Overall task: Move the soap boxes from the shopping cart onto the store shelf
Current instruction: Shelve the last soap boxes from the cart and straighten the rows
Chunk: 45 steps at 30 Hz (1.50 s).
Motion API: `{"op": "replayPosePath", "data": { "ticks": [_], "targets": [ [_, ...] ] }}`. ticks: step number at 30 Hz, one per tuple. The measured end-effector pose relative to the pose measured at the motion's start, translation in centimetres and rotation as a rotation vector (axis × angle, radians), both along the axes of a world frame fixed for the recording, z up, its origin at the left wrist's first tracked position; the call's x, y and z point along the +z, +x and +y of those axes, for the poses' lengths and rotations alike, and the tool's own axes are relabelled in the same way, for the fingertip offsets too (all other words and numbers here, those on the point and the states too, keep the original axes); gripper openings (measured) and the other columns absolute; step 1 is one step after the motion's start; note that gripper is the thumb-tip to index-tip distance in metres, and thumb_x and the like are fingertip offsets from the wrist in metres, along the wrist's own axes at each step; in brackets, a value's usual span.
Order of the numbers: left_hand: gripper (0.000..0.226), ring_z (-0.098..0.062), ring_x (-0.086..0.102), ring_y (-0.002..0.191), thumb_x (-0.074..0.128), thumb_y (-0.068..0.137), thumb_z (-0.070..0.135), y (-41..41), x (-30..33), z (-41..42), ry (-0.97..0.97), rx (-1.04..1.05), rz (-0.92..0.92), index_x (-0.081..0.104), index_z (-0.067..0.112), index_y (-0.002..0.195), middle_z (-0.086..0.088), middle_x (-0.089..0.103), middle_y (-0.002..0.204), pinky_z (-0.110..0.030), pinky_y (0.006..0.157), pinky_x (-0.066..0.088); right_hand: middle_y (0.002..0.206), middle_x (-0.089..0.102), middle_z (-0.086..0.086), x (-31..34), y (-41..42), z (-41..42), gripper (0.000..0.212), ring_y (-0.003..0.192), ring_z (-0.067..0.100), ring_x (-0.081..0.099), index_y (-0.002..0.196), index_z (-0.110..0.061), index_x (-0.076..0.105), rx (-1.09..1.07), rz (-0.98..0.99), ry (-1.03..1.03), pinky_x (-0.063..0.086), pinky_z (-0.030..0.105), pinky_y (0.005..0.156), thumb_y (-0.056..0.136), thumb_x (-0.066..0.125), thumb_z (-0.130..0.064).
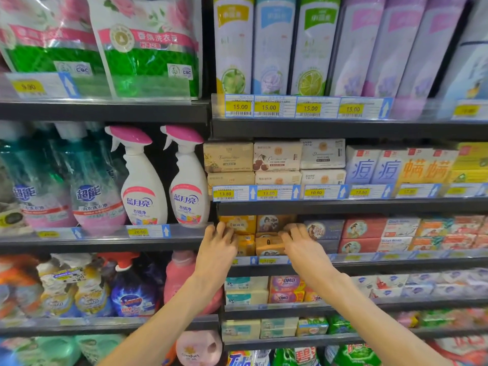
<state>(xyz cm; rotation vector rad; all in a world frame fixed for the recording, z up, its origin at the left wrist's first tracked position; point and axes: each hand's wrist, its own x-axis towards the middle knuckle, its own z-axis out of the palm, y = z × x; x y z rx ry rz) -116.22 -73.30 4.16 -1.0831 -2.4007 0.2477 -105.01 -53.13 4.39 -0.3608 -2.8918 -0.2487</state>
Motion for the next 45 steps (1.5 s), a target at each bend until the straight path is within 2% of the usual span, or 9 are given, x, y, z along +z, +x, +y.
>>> {"op": "replayPosePath", "data": {
  "ticks": [5,9,20,26,30,35,40,43,45],
  "targets": [
    [0.038,-0.033,0.049,0.109,0.083,0.064,0.012,-0.2,-0.3,0.1,-0.011,-0.008,0.027,0.070,0.006,0.100,-0.011,0.065,0.109,-0.047,0.089,0.034,0.127,0.054,0.016,-0.4,-0.1,-0.1,0.048,0.122,0.035,0.046,0.114,-0.005,0.062,-0.054,-0.002,0.102,0.060,0.043,0.072,0.069,0.076,0.003],
    [0.040,-0.033,0.050,0.109,0.084,0.065,0.012,-0.4,-0.5,0.3,-0.006,-0.019,0.004,0.069,0.006,0.102,-0.012,0.065,0.110,-0.048,0.091,0.034,0.131,0.052,0.014,-0.6,-0.7,-0.3,0.055,0.126,0.034,0.045,0.124,-0.008,0.057,-0.073,-0.006,0.083,0.059,0.043,0.079,0.072,0.075,0.002],
    [0.043,-0.033,0.054,0.100,0.086,0.058,0.008,-0.1,-0.4,0.2,0.039,-0.039,-0.009,0.067,0.010,0.096,-0.011,0.065,0.102,-0.047,0.088,0.037,0.119,0.062,0.007,-0.2,-0.3,-1.3,0.066,0.112,0.026,0.059,0.116,-0.014,0.066,-0.136,0.028,0.050,0.057,0.034,0.059,0.056,0.089,-0.003],
    [0.040,-0.032,0.051,0.108,0.080,0.068,0.010,1.1,-0.5,-0.3,0.083,-0.041,-0.041,0.064,0.014,0.105,-0.008,0.063,0.111,-0.048,0.090,0.035,0.124,0.060,0.002,-0.3,0.3,-1.1,0.055,0.114,0.021,0.057,0.126,-0.021,0.059,-0.059,0.087,-0.009,0.058,0.032,0.065,0.075,0.082,-0.021],
    [0.034,-0.028,0.049,0.114,0.076,0.078,0.021,3.0,-0.8,-1.2,0.201,-0.073,-0.048,0.063,0.020,0.110,-0.003,0.062,0.117,-0.046,0.094,0.035,0.123,0.057,0.000,0.0,0.8,-2.3,0.039,0.112,0.020,0.055,0.126,-0.022,0.057,0.132,0.171,-0.084,0.059,0.030,0.070,0.088,0.068,-0.025],
    [0.024,-0.019,0.053,0.103,0.064,0.089,0.030,6.4,-2.5,-5.0,0.346,-0.006,-0.058,0.064,0.026,0.112,0.005,0.062,0.110,-0.038,0.086,0.038,0.111,0.064,-0.006,-0.7,0.8,-5.9,0.029,0.099,0.016,0.063,0.119,-0.024,0.062,0.491,0.094,-0.079,0.057,0.029,0.070,0.092,0.062,-0.033],
    [0.028,-0.021,0.055,0.095,0.041,0.088,0.038,11.8,-5.1,-12.8,0.376,0.285,-0.150,0.062,0.027,0.102,0.006,0.061,0.103,-0.038,0.080,0.041,0.118,0.064,-0.001,-2.7,0.5,-11.7,0.036,0.105,0.022,0.063,0.127,-0.022,0.059,0.772,-0.062,-0.110,0.054,0.039,0.082,0.094,0.055,-0.036],
    [0.034,-0.020,0.057,0.100,0.042,0.085,0.043,16.5,-6.7,-18.4,0.366,0.477,-0.203,0.062,0.029,0.109,0.007,0.061,0.106,-0.037,0.082,0.045,0.102,0.068,0.001,-4.3,0.6,-16.1,0.038,0.088,0.026,0.068,0.116,-0.022,0.063,0.938,-0.118,-0.141,0.055,0.036,0.067,0.082,0.064,-0.039],
    [0.037,-0.020,0.058,0.102,0.041,0.085,0.046,19.9,-7.3,-22.1,0.353,0.600,-0.219,0.062,0.030,0.112,0.008,0.062,0.108,-0.037,0.084,0.044,0.099,0.069,0.000,-5.6,1.0,-19.5,0.038,0.084,0.025,0.068,0.113,-0.022,0.064,1.053,-0.101,-0.178,0.057,0.035,0.064,0.081,0.057,-0.042]
  ]
}}
